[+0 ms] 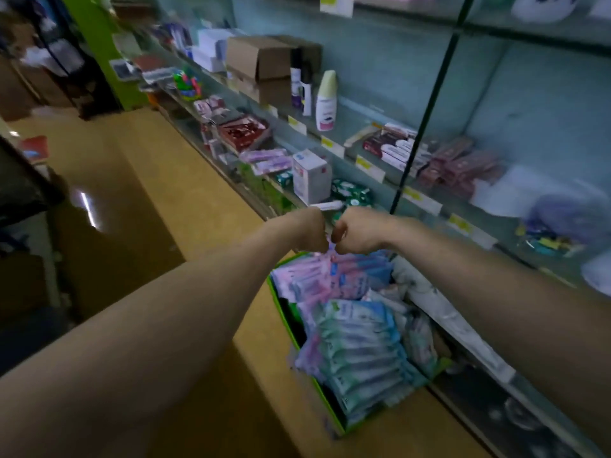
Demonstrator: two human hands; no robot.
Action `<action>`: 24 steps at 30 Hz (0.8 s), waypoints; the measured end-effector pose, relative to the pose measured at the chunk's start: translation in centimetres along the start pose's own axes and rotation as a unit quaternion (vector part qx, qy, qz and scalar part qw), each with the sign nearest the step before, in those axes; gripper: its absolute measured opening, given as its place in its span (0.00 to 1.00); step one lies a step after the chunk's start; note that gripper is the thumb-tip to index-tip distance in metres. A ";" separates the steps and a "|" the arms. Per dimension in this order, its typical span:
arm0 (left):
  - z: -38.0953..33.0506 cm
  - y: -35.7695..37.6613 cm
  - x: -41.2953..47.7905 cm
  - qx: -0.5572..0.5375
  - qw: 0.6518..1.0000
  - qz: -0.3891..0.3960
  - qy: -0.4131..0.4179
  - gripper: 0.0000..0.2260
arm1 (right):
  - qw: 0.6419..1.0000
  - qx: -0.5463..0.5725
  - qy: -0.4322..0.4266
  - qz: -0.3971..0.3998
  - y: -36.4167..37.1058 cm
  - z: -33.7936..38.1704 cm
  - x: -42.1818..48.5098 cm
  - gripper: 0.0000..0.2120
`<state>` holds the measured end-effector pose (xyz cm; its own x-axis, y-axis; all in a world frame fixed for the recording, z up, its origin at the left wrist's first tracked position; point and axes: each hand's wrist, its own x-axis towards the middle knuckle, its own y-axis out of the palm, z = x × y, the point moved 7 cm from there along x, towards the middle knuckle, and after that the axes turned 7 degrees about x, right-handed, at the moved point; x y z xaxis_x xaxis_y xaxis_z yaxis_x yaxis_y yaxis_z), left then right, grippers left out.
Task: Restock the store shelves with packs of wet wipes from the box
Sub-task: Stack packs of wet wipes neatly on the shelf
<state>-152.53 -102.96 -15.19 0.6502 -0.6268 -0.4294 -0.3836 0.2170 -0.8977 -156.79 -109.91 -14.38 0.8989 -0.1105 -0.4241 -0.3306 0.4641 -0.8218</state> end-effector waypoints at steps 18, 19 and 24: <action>-1.7 14.8 6.0 -0.098 0.976 0.152 -0.124 0.14 | 0.975 0.059 0.164 0.139 12.7 -14.7 1.9 0.13; -1.5 15.4 6.1 -0.109 0.971 0.163 -0.138 0.14 | 0.972 0.069 0.170 0.145 13.1 -15.3 1.9 0.17; -1.2 17.7 6.9 -0.191 0.949 0.158 -0.196 0.12 | 0.944 0.185 0.227 0.150 14.8 -17.1 1.6 0.31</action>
<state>-155.59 -104.39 -33.91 0.6277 -0.2328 -0.7428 -0.7616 0.0135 -0.6479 -165.14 -118.20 -33.77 0.5367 -0.2513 -0.8055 -0.3532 0.8001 -0.4849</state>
